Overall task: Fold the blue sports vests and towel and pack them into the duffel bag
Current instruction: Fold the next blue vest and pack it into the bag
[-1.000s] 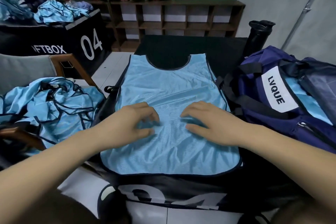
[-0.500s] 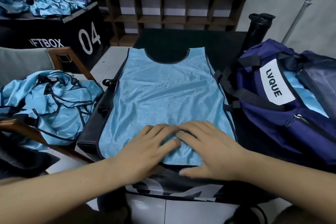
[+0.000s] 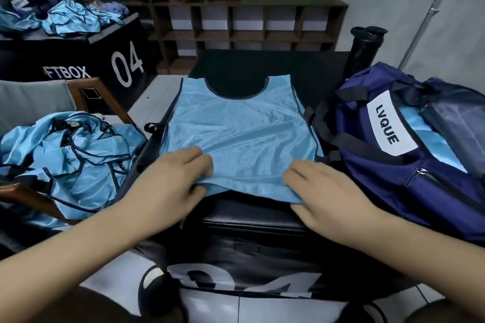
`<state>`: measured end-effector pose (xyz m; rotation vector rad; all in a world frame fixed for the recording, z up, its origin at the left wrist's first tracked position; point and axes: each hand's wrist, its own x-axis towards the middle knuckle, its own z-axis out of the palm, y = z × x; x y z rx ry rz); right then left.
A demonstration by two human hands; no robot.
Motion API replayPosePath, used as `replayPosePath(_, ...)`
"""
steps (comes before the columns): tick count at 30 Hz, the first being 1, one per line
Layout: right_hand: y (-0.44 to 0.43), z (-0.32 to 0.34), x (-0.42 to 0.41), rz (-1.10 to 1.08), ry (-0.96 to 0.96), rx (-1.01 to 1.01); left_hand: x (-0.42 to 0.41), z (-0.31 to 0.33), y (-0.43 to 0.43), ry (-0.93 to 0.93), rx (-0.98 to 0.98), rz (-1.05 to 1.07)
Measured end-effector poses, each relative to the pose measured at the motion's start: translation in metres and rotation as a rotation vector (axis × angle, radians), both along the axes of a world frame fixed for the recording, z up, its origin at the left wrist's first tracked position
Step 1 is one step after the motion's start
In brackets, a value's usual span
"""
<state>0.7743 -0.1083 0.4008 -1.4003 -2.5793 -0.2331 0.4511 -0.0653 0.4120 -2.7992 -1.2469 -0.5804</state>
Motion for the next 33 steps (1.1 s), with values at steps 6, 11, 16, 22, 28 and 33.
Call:
replayPosePath(6,0.018,0.028,0.025,-0.166,0.218,-0.048,-0.029,0.017,0.019,-0.082,-0.071,0.218)
replayPosePath(11,0.032,0.038,0.044,-0.223,0.501,-0.132,-0.047,0.031,0.032,-0.142,-0.072,0.317)
replayPosePath(16,0.043,0.044,0.058,-0.22,0.703,-0.226,-0.062,0.045,0.04,-0.18,-0.042,0.438)
replayPosePath(22,0.052,0.05,0.062,-0.203,0.885,-0.299,-0.075,0.053,0.051,-0.24,-0.021,0.524)
replayPosePath(28,0.055,0.053,0.061,-0.179,0.974,-0.34,-0.073,0.047,0.062,-0.631,-0.099,0.579)
replayPosePath(33,0.054,0.06,0.056,-0.185,1.121,-0.342,-0.063,0.053,0.062,-1.321,-0.501,0.331)
